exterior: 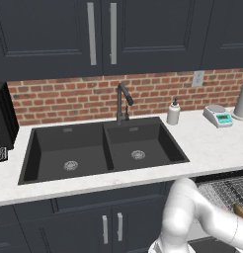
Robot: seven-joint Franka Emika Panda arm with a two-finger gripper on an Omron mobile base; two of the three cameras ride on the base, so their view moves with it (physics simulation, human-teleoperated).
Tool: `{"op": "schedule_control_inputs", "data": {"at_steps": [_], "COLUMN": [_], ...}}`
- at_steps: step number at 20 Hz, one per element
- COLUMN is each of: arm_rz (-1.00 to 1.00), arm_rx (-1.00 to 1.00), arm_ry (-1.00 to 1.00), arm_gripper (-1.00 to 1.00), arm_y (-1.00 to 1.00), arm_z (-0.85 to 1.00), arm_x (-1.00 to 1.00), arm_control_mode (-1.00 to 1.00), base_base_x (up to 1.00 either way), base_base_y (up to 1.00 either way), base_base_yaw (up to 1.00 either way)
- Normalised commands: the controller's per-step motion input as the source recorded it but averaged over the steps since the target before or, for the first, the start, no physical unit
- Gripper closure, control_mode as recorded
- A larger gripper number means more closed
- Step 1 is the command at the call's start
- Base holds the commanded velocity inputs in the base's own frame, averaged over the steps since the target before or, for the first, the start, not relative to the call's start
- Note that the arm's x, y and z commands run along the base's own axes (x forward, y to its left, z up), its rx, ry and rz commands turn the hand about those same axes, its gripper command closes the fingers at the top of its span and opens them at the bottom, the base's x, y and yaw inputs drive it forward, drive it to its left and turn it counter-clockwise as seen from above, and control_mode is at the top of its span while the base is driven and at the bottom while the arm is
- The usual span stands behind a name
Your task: Pick up the cup and bowl from the counter, place them in the dishwasher, and close the dishwasher door.
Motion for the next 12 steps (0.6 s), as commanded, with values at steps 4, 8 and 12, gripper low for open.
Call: {"op": "schedule_control_inputs", "data": {"at_steps": [4, 8, 12], "arm_rz": [0.12, 0.09, 0.05], "arm_rx": [0.0, 0.0, 0.0], "arm_ry": [0.02, 0.0, -0.02], "arm_gripper": [-1.0, -1.0, -1.0], "arm_y": [-0.01, -0.02, -0.02], "arm_z": [-1.0, -1.0, -1.0], "arm_x": [0.16, 0.21, 0.36], "arm_control_mode": [-1.0, -1.0, -1.0], "base_base_x": [0.0, 0.0, 0.0], "base_base_y": [0.0, 0.0, 0.0], "base_base_yaw": [0.0, 0.0, 0.0]}}
